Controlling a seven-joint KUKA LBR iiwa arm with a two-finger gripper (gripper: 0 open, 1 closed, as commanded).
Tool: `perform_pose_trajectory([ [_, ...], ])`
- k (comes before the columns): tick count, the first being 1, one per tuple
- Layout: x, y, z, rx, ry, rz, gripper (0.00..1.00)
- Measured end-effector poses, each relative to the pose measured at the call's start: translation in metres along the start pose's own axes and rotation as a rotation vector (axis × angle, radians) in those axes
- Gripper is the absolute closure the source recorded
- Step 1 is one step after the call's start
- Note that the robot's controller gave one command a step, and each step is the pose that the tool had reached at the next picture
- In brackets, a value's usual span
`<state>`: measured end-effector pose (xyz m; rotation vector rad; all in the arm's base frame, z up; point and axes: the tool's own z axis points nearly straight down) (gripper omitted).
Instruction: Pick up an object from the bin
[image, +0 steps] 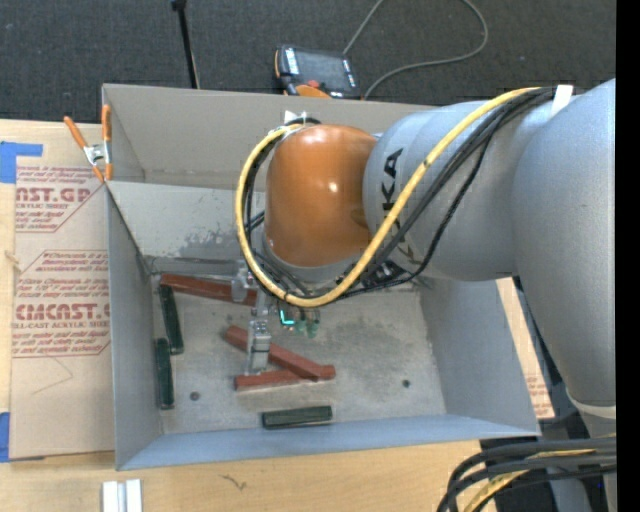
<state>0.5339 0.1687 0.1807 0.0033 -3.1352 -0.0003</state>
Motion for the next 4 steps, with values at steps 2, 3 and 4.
perform_pose_trajectory([
  [2,0.012,-0.068,0.112,0.001,-0.005,0.207,0.00],
  [3,0.012,-0.067,0.111,-0.002,-0.006,0.206,1.00],
  [4,0.010,-0.092,-0.059,-0.001,-0.017,0.107,1.00],
])
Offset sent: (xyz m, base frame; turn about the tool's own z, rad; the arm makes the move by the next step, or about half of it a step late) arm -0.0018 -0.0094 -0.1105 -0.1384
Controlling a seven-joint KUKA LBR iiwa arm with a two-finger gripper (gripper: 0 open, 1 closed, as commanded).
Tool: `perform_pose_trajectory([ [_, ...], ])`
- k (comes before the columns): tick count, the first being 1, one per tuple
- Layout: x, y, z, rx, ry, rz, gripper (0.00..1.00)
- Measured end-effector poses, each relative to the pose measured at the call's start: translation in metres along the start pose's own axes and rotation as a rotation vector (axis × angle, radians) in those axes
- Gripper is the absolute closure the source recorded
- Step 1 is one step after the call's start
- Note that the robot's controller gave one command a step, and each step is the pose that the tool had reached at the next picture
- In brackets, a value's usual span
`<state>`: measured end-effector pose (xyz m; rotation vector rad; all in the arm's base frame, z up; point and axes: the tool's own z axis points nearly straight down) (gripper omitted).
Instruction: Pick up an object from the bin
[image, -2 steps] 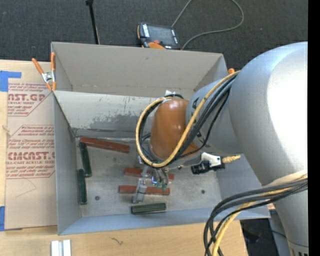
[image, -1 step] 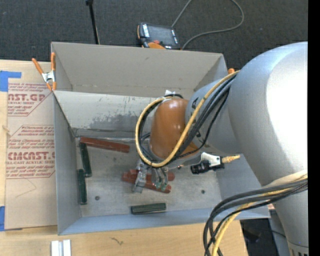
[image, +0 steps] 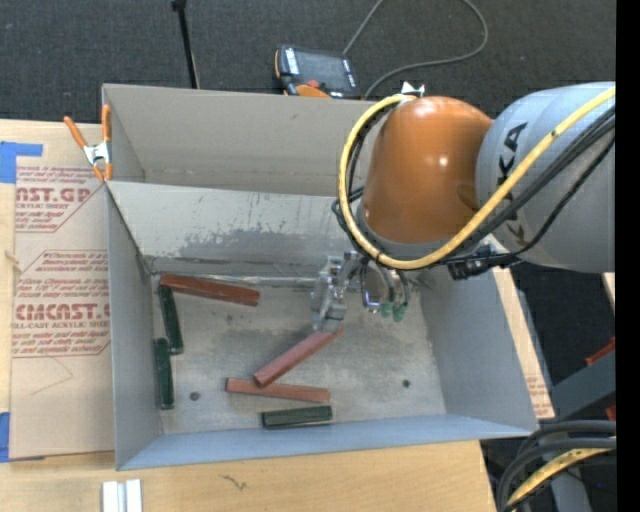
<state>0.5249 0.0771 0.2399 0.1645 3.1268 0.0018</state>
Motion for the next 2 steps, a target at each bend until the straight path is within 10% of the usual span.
perform_pose_trajectory([
  [1,0.002,0.000,0.004,0.001,0.008,0.000,0.00],
  [2,0.024,-0.014,0.149,0.004,0.019,-0.016,0.00],
])
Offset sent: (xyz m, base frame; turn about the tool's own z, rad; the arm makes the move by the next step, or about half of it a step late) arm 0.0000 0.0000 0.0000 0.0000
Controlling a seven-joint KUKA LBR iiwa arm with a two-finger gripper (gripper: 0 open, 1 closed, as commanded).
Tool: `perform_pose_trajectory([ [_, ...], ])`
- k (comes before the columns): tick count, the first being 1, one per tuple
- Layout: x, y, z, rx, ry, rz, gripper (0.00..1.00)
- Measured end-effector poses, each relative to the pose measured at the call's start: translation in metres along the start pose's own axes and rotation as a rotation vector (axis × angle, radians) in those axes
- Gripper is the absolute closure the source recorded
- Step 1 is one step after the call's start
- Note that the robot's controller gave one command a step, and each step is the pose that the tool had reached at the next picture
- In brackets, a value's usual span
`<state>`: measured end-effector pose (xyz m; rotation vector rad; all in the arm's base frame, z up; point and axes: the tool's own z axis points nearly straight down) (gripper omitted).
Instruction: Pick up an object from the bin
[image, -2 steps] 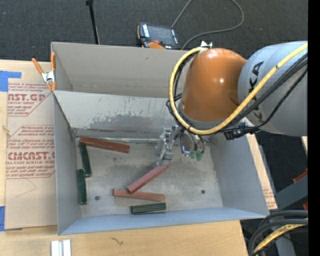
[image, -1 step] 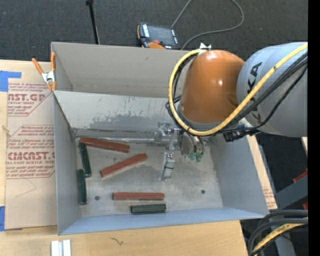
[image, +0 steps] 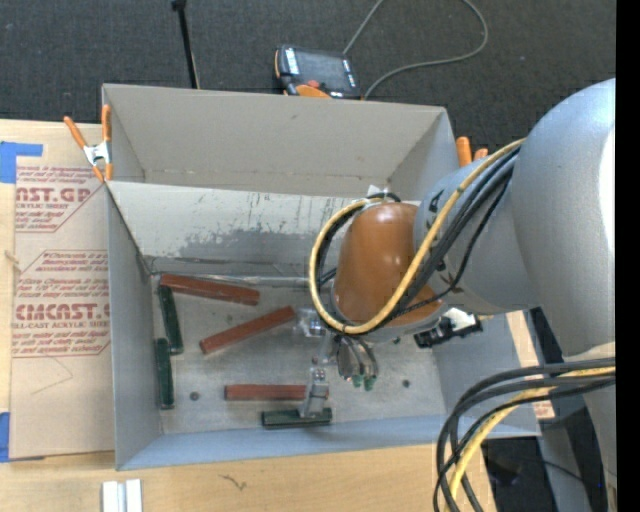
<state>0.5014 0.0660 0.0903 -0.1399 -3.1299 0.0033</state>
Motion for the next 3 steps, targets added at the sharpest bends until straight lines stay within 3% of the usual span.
perform_pose_trajectory([
  [1,0.015,0.002,0.021,-0.003,-0.006,0.064,0.00],
  [2,0.014,0.003,0.018,-0.005,-0.007,0.064,1.00],
  [3,0.000,0.009,-0.119,-0.003,-0.017,-0.077,1.00],
])
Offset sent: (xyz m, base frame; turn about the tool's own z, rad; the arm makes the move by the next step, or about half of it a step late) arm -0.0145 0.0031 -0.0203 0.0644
